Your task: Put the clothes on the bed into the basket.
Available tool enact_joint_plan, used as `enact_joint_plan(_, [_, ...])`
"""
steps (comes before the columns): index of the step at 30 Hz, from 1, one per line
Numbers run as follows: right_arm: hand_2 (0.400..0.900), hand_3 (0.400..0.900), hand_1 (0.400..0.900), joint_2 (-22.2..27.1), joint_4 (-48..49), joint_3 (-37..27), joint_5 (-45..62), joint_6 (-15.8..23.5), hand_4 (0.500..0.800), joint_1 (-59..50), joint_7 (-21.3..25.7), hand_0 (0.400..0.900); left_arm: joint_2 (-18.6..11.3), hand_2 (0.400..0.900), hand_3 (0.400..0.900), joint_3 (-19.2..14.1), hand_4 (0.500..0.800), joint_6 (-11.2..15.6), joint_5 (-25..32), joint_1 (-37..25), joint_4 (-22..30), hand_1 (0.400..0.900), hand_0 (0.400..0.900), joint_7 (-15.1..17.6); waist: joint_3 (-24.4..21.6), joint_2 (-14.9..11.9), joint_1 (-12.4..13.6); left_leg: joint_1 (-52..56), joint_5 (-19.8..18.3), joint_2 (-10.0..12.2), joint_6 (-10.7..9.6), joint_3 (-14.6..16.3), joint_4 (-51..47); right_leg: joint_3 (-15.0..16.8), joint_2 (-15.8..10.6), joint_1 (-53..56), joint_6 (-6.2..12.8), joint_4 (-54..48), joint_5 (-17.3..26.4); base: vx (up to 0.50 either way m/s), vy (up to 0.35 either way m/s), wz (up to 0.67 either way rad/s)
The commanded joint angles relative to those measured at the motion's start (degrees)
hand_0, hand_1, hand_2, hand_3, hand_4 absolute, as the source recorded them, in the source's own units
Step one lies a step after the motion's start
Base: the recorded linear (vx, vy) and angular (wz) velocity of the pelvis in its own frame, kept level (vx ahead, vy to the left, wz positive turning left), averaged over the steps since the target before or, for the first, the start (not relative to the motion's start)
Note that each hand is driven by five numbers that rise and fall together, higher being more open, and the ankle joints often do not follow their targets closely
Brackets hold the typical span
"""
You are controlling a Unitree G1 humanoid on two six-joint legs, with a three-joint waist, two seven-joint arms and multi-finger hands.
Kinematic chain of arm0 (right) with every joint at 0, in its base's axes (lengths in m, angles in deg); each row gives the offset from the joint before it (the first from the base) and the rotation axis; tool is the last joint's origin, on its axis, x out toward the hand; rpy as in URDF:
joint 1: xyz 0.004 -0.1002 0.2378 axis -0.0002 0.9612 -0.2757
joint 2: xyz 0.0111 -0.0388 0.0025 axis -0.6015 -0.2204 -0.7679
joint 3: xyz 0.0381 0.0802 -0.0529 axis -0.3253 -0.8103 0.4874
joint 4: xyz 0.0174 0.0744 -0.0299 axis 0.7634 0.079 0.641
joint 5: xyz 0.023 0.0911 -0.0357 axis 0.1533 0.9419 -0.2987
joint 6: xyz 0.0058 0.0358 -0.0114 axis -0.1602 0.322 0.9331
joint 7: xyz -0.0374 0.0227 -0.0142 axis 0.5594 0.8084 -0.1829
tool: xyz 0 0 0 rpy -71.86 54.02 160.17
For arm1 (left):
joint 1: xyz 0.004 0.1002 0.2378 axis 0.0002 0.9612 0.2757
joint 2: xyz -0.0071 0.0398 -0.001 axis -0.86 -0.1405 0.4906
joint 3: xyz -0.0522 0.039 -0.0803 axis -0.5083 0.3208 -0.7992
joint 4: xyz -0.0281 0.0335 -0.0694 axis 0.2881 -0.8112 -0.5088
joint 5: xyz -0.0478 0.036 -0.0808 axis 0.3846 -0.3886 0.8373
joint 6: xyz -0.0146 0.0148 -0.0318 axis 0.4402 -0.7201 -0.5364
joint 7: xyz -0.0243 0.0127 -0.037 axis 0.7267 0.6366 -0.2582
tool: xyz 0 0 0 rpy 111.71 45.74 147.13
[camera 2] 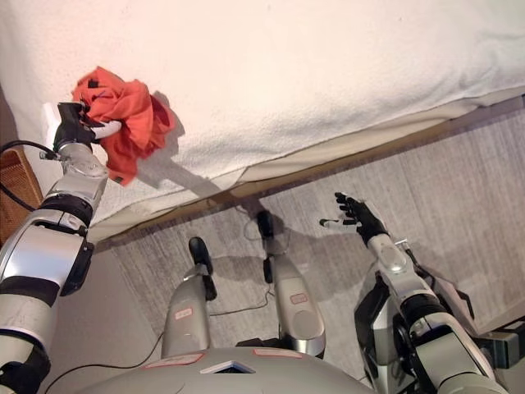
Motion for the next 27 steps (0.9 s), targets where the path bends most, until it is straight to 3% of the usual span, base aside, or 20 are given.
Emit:
enact_joint_plan(1, [0.9, 0.9, 0.9, 5.52, -1.08, -4.57, -0.82, 1.58, 0.8, 3.49, 0.25, 0.9, -4.46, 0.4, 0.4, -3.78, 0.5, 1.95, -3.43, 0.72, -0.33, 0.4, 0.4, 1.61, -2.74, 1.02, 0.97, 1.82, -1.84, 0.34, -1.46, -5.01, 1.44, -3.03, -6.05, 4.76, 5.23, -2.73, 3.54, 0.07, 0.025, 0.22])
enact_joint_plan(6, [0.9, 0.9, 0.9, 5.92, -2.05, -5.66, -1.91, 1.28, 0.8, 4.65, -0.07, 0.9, -9.01, 0.4, 0.4, -5.64, 0.5, 1.64, -4.94, 2.79, -0.64, 0.4, 0.4, 0.95, -1.99, 0.99, 2.66, 5.7, -0.08, -0.31, -1.37, -5.25, -1.87, -4.14, -6.63, 8.75, 5.48, -4.18, 3.29, 0.05, 0.013, 0.24])
enact_joint_plan(9, [0.9, 0.9, 0.9, 7.18, -1.15, -6.67, -2.99, 1.08, 0.8, 6.31, -0.98, 0.9, -14.23, 0.4, 0.4, -6.45, 0.5, 1.43, -7.19, 3.63, -0.04, 0.4, 0.4, 0.4, -1.71, 1.01, 3.89, 7.19, 1.41, -0.51, -1.39, -5.94, -4.19, -5.49, -6.96, 10.55, 5.67, -5.12, 3.1, 0.0, -0.003, 0.35])
enact_joint_plan(13, [0.9, 0.9, 0.9, 9.38, 1.26, -7.77, -3.24, 1.11, 0.8, 8.13, -1.93, 0.9, -20.42, 0.4, 0.4, -5.23, 0.5, 0.7, -10.74, 2.58, 1.82, 0.4, 0.4, 0.32, -1.14, 0.86, 4.59, 6.34, 2.55, -0.64, -1.26, -6.83, -4.87, -6.69, -7.06, 10.47, 5.82, -5.33, 3.21, -0.05, -0.005, 0.16])
enact_joint_plan(18, [0.9, 0.9, 0.9, 12.11, 3.61, -8.67, -3.64, 1.2, 0.8, 8.75, -3.15, 0.9, -27.02, 0.4, 0.4, -3.74, 0.5, -0.28, -14.68, -0.13, 0.47, 0.4, 0.4, 0.06, -0.13, 0.34, 4.88, 5.0, 3.28, -0.48, -1.21, -7.11, -5.09, -7.25, -6.88, 9.43, 6.12, -6.15, 4.21, -0.05, -0.002, 0.02])
enact_joint_plan(23, [0.9, 0.9, 0.9, 13.17, 5.58, -8.91, -3.25, 0.86, 0.8, 8.92, -3.75, 0.9, -30.84, 0.4, 0.4, -1.62, 0.5, -1.48, -16.54, -3.36, -1.01, 0.4, 0.4, 0.08, 0.72, -0.49, 5.09, 3.66, 3.53, -0.18, -1.12, -7.53, -4.79, -7.44, -6.83, 8.85, 6.49, -6.72, 5.0, -0.03, -0.005, 0.01])
enact_joint_plan(27, [0.9, 0.9, 0.9, 13.97, 6.98, -9.39, -2.82, 0.77, 0.8, 9.19, -4.14, 0.9, -33.29, 0.4, 0.4, -2.0, 0.5, -1.51, -15.62, -4.55, -2.77, 0.4, 0.4, -0.15, 1.02, -1.09, 5.09, 2.43, 3.38, -0.21, -1.01, -7.62, -4.11, -7.53, -6.91, 8.37, 6.69, -6.94, 5.51, 0.0, 0.0, 0.0])
